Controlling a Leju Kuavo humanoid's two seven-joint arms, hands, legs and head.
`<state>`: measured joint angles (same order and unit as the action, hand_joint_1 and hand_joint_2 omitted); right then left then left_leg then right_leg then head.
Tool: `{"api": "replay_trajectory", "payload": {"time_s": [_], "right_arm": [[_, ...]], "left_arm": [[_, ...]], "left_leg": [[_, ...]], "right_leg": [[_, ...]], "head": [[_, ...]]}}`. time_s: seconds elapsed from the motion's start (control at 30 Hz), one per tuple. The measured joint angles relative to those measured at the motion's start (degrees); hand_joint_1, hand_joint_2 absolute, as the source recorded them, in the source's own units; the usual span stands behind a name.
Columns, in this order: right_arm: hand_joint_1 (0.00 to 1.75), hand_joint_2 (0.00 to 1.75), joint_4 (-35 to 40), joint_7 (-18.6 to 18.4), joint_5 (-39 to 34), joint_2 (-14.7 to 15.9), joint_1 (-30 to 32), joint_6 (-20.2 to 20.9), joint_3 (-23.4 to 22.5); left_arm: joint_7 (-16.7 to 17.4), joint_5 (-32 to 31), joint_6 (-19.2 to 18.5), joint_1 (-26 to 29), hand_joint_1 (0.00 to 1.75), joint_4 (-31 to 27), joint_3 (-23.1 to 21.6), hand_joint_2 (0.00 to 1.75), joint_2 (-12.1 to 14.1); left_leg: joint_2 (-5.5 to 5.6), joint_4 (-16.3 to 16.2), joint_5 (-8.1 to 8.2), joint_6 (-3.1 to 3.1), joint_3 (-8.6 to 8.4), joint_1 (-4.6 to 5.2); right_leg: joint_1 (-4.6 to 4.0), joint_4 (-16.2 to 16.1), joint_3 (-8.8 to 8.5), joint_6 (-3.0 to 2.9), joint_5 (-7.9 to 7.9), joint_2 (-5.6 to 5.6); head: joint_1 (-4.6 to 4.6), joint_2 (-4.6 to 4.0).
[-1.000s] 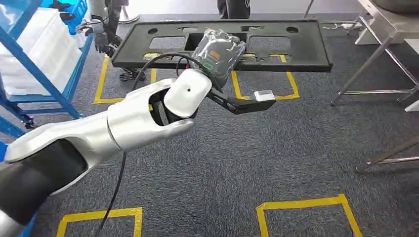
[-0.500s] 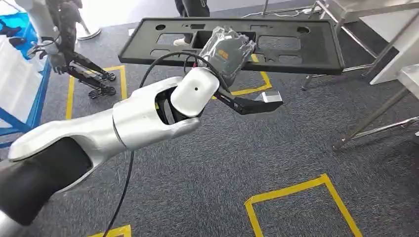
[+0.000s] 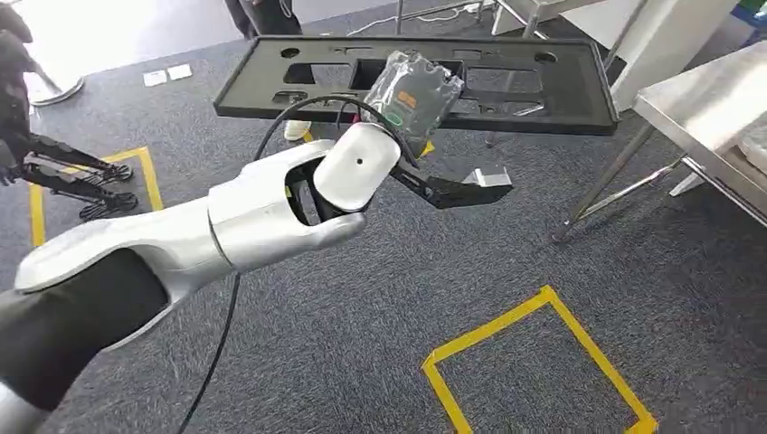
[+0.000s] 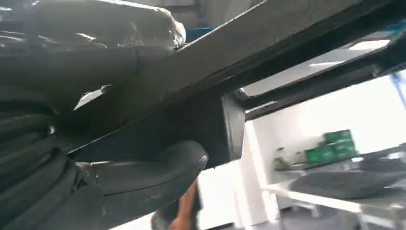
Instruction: Take the parts from the cabinet and place them on the table.
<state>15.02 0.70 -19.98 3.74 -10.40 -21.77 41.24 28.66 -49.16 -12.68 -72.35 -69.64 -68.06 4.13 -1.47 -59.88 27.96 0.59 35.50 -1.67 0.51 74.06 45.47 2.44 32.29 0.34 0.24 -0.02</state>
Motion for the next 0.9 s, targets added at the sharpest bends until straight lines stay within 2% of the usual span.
{"api": "replay_trajectory", "payload": {"time_s": [0.03,0.07,0.1,0.13,0.17,0.2,0.23,0.27,0.33,0.37,0.4,0.43,0.47,0.5,0.53,0.57,0.6,0.63,0.67,0.7,0.73,0.77,0.8,0.83,0.87,0.9], "right_arm": [[0.0,1.75,0.0,0.0,-0.02,-0.07,0.1,0.02,-0.02],[0.0,1.75,0.0,0.0,-0.02,-0.11,0.36,0.02,-0.02],[0.0,1.75,-0.02,0.0,-0.02,-0.13,0.52,0.02,-0.09],[0.0,1.75,-0.02,0.0,-0.04,-0.13,0.57,0.04,-0.22],[0.0,1.75,-0.02,0.0,-0.11,-0.13,0.51,0.04,-0.28],[0.0,1.75,-0.02,0.0,-0.13,-0.13,0.28,0.04,-0.28],[0.0,1.75,-0.02,0.0,-0.22,-0.15,0.13,0.07,-0.28],[0.0,1.75,-0.02,0.0,-0.26,-0.15,0.07,0.09,-0.28],[0.0,1.75,-0.04,0.0,-0.39,0.0,0.26,0.09,-0.26],[0.0,1.75,-0.04,0.0,-0.42,0.09,0.42,0.09,-0.28],[0.0,1.75,-0.02,-0.02,-0.39,0.07,0.19,0.11,-0.26],[0.0,1.75,-0.06,0.0,-0.42,0.15,-0.08,0.11,-0.28],[0.0,1.75,-0.09,-0.02,-0.42,0.2,-0.35,0.11,-0.28],[0.0,1.75,-0.09,-0.02,-0.39,0.11,-0.47,0.15,-0.28],[0.0,1.75,-0.07,-0.02,-0.39,0.09,-0.51,0.15,-0.28],[0.0,1.75,-0.07,-0.02,-0.37,0.09,-0.44,0.15,-0.28],[0.0,1.75,-0.07,-0.02,-0.37,0.09,-0.29,0.15,-0.28],[0.0,1.75,-0.07,-0.02,-0.37,0.09,-0.25,0.15,-0.28],[0.0,1.75,-0.07,-0.02,-0.35,0.09,-0.31,0.15,-0.28],[0.0,1.75,-0.07,-0.02,-0.33,0.11,-0.43,0.15,-0.28],[0.0,1.75,-0.09,-0.02,-0.33,0.13,-0.54,0.15,-0.28],[0.0,1.75,-0.07,-0.02,-0.31,0.13,-0.61,0.15,-0.28],[0.0,1.75,-0.09,-0.02,-0.26,0.13,-0.54,0.13,-0.28],[0.0,1.75,-0.09,-0.02,-0.26,0.09,-0.39,0.13,-0.26],[0.0,1.75,-0.07,-0.05,-0.24,0.26,-0.29,0.13,-0.26],[0.0,1.75,0.02,-0.02,-0.22,0.0,-0.29,0.13,-0.24]], "left_arm": [[-0.07,0.09,0.0,0.03,1.75,0.09,-0.11,1.75,0.0],[-0.07,0.13,0.0,0.0,1.75,0.2,-0.31,1.75,-0.02],[-0.15,0.15,0.02,-0.1,1.75,0.31,-0.52,1.75,-0.04],[-0.33,0.15,0.07,-0.28,1.75,0.46,-0.72,1.75,-0.2],[-0.48,0.17,0.18,-0.53,1.75,0.61,-0.83,1.75,-0.39],[-0.55,0.17,0.26,-0.83,1.75,0.7,-0.85,1.75,-0.59],[-0.59,0.17,0.37,-1.05,1.75,0.81,-0.85,1.75,-0.61],[-0.64,0.17,0.48,-1.07,1.75,0.85,-0.85,1.75,-0.68],[-0.7,0.22,0.57,-1.09,1.75,1.05,-0.83,1.75,-1.14],[-0.74,0.24,0.68,-1.19,1.75,1.11,-0.74,1.75,-1.22],[-0.83,0.24,0.83,-1.37,1.75,1.18,-0.79,1.75,-1.25],[-0.98,0.24,0.92,-1.62,1.75,1.22,-0.81,1.75,-1.27],[-1.09,0.24,0.96,-1.57,1.75,1.29,-0.85,1.75,-1.22],[-1.12,0.26,0.98,-1.37,1.75,1.4,-0.92,1.75,-1.11],[-1.16,0.33,0.98,-1.12,1.75,1.49,-0.94,1.75,-1.11],[-1.16,0.35,1.01,-1.02,1.75,1.55,-0.94,1.75,-1.09],[-1.16,0.35,1.01,-1.04,1.75,1.68,-0.94,1.75,-0.96],[-1.18,0.35,1.03,-1.14,1.75,1.75,-0.94,1.75,-0.9],[-1.18,0.35,1.05,-1.26,1.75,1.79,-0.92,1.75,-0.9],[-1.2,0.35,1.14,-1.23,1.75,1.86,-0.92,1.75,-0.87],[-1.27,0.37,1.27,-1.23,1.75,1.9,-0.92,1.75,-0.87],[-1.36,0.39,1.29,-1.16,1.75,1.94,-0.94,1.75,-0.96],[-1.36,0.41,1.31,-1.25,1.75,2.03,-0.94,1.75,-0.94],[-1.31,0.42,1.31,-1.35,1.75,2.12,-0.92,1.75,-0.94],[-1.31,0.41,1.33,-1.42,1.75,2.16,-0.85,1.75,-1.09],[-1.31,0.41,1.33,-1.4,1.75,2.19,-0.85,1.75,-1.25]], "left_leg": [[-0.91,0.0,0.26,-0.11,-0.2,0.0],[-1.73,0.0,0.57,-0.18,-0.52,-0.01],[-2.45,0.0,0.86,-0.35,-0.85,-0.02],[-3.13,0.0,1.22,-0.54,-1.29,-0.03],[-3.65,0.04,1.53,-0.77,-1.65,0.04],[-4.11,0.12,1.77,-1.09,-1.71,0.3],[-4.39,0.11,1.91,-1.39,-1.7,0.48],[-4.84,0.25,2.05,-1.65,-1.98,0.57],[-6.01,0.77,2.49,-2.38,-3.0,0.53],[-4.08,0.42,3.17,-2.81,-3.09,0.11],[0.6,-1.42,4.14,-2.66,-2.36,-0.09],[1.83,-5.15,5.9,-2.46,-0.41,0.15],[2.22,-9.55,7.48,-2.37,2.06,0.29],[2.21,-13.86,8.81,-2.38,4.76,0.35],[2.03,-16.5,8.9,-2.3,6.95,0.43],[1.85,-16.14,7.36,-2.16,7.71,0.53],[1.85,-13.35,4.6,-1.91,7.14,0.63],[2.3,-9.15,1.52,-1.69,5.66,0.64],[3.99,-4.52,-1.36,-1.49,3.98,0.55],[7.86,-1.97,-1.7,-1.19,2.91,0.07],[7.32,-0.74,-1.32,-1.41,2.27,-0.1],[6.67,-0.83,-1.28,-1.33,2.18,0.23],[6.23,-0.86,-1.11,-1.05,2.03,0.47],[5.34,-0.75,-1.05,-0.81,1.88,0.47],[4.37,-0.18,-1.15,-0.59,1.3,-0.21],[3.6,0.1,-1.0,-0.37,0.79,-0.15]], "right_leg": [[0.19,1.4,1.09,0.12,-0.31,-0.15],[0.37,0.0,0.71,0.19,-2.15,-0.21],[0.49,-3.41,-0.82,0.17,-4.64,-0.32],[0.53,-8.76,-3.33,0.07,-7.71,-0.89],[0.4,-13.61,-5.71,-0.17,-10.01,-2.68],[-0.45,-14.68,-6.75,-0.2,-8.79,-4.18],[-0.58,-15.76,-6.95,-0.99,-8.35,-4.05],[-0.66,-15.4,-6.85,-1.23,-8.19,-3.84],[-0.72,-15.7,-7.23,-1.91,-7.82,-2.64],[-0.18,-16.42,-8.07,-2.23,-8.0,-2.39],[-0.15,-16.64,-8.35,-2.59,-7.94,-1.92],[-0.16,-16.63,-8.45,-2.97,-7.89,-1.47],[-0.21,-16.6,-8.65,-3.24,-7.7,-0.85],[-0.4,-16.57,-8.85,-3.49,-7.52,-0.01],[-0.54,-16.51,-8.99,-3.63,-7.36,0.93],[-0.57,-16.41,-9.11,-3.59,-7.17,1.85],[-0.57,-16.22,-9.3,-3.52,-6.93,2.68],[-0.55,-16.01,-9.48,-3.36,-6.65,3.54],[-0.49,-15.62,-9.57,-3.13,-6.3,4.24],[-0.52,-15.24,-9.35,-2.77,-5.91,4.79],[-0.41,-14.74,-8.97,-2.41,-5.64,5.73],[-0.04,-14.97,-8.86,-2.17,-5.78,6.22],[0.15,-15.23,-8.81,-1.8,-5.84,6.99],[0.17,-15.46,-8.83,-1.52,-5.94,7.82],[0.05,-15.11,-8.66,-1.3,-5.56,7.78],[-0.5,-13.9,-8.22,-0.85,-4.9,4.52]], "head": [[0.22,0.0],[0.24,0.0],[0.33,0.0],[0.35,0.0],[0.44,0.0],[0.57,0.0],[0.62,0.0],[0.48,0.0],[0.33,0.0],[0.16,0.0],[-0.26,0.0],[-0.52,0.0],[-1.02,0.0],[-1.26,0.0],[-1.33,0.0],[-1.48,0.0],[-1.75,0.0],[-2.03,0.0],[-2.31,0.0],[-2.31,0.0],[-2.03,0.0],[-1.75,0.0],[-1.83,0.0],[-2.05,0.0],[-2.33,0.0],[-1.66,0.0]]}}
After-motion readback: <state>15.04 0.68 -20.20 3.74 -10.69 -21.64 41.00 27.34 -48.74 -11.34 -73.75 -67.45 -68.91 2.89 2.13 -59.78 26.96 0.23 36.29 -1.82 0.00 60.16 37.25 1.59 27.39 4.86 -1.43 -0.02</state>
